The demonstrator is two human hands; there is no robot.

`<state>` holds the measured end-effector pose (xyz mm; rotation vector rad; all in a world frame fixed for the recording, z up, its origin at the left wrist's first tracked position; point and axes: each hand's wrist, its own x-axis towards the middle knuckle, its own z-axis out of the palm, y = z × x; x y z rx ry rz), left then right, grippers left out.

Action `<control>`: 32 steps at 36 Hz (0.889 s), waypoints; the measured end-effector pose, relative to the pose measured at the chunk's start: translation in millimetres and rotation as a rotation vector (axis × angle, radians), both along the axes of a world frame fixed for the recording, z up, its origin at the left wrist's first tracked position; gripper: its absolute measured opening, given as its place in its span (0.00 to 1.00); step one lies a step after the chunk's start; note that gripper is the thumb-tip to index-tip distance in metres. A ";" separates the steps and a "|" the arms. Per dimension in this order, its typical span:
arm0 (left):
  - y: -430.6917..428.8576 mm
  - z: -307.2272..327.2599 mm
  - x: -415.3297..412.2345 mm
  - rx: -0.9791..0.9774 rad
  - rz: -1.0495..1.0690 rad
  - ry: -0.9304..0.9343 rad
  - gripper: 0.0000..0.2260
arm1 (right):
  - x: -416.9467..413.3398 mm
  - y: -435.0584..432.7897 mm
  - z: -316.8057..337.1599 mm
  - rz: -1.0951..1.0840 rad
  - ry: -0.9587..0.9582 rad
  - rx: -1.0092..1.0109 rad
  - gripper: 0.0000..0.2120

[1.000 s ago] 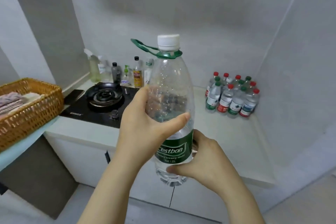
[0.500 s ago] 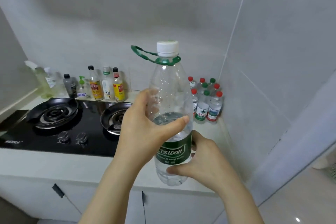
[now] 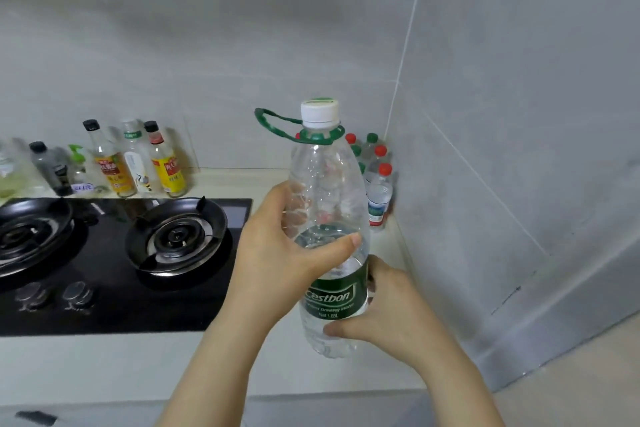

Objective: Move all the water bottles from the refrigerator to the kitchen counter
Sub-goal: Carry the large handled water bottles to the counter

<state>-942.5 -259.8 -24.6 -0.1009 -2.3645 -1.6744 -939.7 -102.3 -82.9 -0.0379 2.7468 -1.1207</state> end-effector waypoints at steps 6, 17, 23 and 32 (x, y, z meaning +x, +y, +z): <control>2.2 -10.6 -45.6 0.013 -0.088 -0.029 0.24 | -36.7 2.0 -16.3 -0.062 -0.001 -0.029 0.34; 5.0 -38.8 -124.6 -0.022 -0.266 -0.074 0.26 | -94.3 5.7 -50.8 -0.206 0.014 0.038 0.36; 13.4 -58.2 -153.5 -0.069 -0.333 -0.111 0.25 | -112.5 14.1 -67.3 -0.245 -0.030 0.051 0.35; 34.4 -83.0 -184.6 -0.101 -0.329 -0.161 0.25 | -134.7 32.4 -89.3 -0.289 -0.062 -0.011 0.36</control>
